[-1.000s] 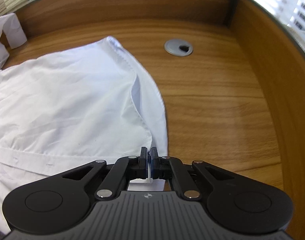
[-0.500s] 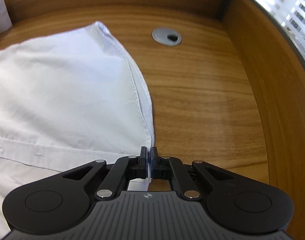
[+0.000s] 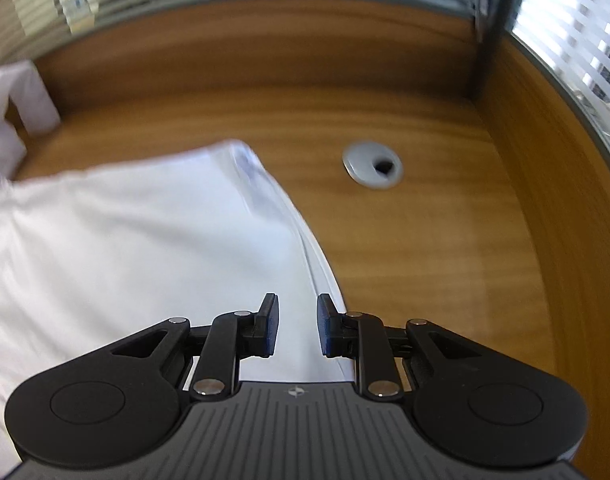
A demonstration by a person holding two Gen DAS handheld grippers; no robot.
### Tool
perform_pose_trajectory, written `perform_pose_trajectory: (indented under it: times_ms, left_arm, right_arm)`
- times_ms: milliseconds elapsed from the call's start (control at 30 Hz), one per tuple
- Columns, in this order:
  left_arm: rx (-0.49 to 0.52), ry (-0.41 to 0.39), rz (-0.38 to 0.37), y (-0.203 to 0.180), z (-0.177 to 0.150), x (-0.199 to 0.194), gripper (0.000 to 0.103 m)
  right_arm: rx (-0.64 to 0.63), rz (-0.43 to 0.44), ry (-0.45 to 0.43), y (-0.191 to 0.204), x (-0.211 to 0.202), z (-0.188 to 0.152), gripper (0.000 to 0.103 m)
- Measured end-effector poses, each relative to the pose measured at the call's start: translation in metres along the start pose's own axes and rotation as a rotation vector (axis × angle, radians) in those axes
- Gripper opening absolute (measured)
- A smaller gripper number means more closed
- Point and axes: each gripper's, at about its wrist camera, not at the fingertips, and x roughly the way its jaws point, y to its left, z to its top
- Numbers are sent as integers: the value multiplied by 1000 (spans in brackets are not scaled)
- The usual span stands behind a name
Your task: Fold clothes
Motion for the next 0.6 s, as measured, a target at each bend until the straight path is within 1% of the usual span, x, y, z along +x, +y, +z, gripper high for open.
perform_pose_trajectory:
  times_ms: [100,167,233,300,367,600]
  left_arm:
    - [13,19,-14,-9,4,13,49]
    - [19,35,-23,-14,6,23,49]
    - [10,54,-20,-17,6,30,49]
    - [-1,72,-18,-18,6,36,49]
    - [-5,85,-13,-19,5,40,49]
    - [-37,124,-8,-16,6,48,50]
  right_arm:
    - [26,34,-24,0,15,27,24]
    - [67,58,-45,0,26,44,24]
    - [92,87,-48,1,40,61,24]
    - [94,113,-37,4,56,76,25]
    - [89,137,-19,10,71,87,29]
    - [60,226,79,27,119,108,29]
